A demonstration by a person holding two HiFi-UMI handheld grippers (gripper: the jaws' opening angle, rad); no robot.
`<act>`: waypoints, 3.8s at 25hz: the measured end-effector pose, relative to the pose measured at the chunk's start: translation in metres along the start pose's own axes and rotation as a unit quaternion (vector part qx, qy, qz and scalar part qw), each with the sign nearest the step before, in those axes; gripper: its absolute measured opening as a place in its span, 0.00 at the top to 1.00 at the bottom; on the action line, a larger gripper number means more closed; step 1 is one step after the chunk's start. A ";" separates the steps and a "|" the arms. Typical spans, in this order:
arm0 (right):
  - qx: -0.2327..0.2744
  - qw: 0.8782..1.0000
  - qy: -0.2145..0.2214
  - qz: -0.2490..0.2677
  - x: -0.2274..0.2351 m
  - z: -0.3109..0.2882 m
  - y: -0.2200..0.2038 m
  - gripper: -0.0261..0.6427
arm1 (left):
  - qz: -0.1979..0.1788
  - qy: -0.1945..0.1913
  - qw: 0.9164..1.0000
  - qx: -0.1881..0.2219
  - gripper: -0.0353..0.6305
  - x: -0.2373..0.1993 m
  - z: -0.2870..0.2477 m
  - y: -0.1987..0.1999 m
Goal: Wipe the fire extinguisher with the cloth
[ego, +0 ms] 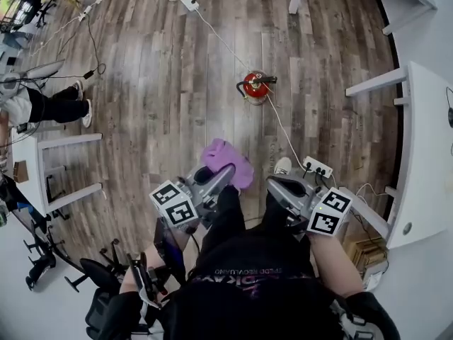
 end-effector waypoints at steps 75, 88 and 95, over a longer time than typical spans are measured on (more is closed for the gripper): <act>-0.010 0.987 0.000 0.159 0.442 -0.130 -0.046 0.96 | 0.259 0.122 0.955 0.080 0.81 -0.673 -0.335 -0.331; 0.101 0.986 -0.027 0.130 0.440 -0.126 -0.014 0.96 | 0.195 0.005 0.979 0.052 0.81 -0.572 -0.307 -0.253; 0.173 0.975 -0.015 0.137 0.428 -0.113 0.004 0.96 | 0.193 -0.114 0.969 0.102 0.81 -0.468 -0.277 -0.175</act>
Point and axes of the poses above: the fingertips, and each gripper's own axes: z backward along the fingers, x to its right, y out of its top, the point moved 5 cm from there along z, backward along the fingers, and after that the axes turned 3 degrees about y, right-handed, at the moved point
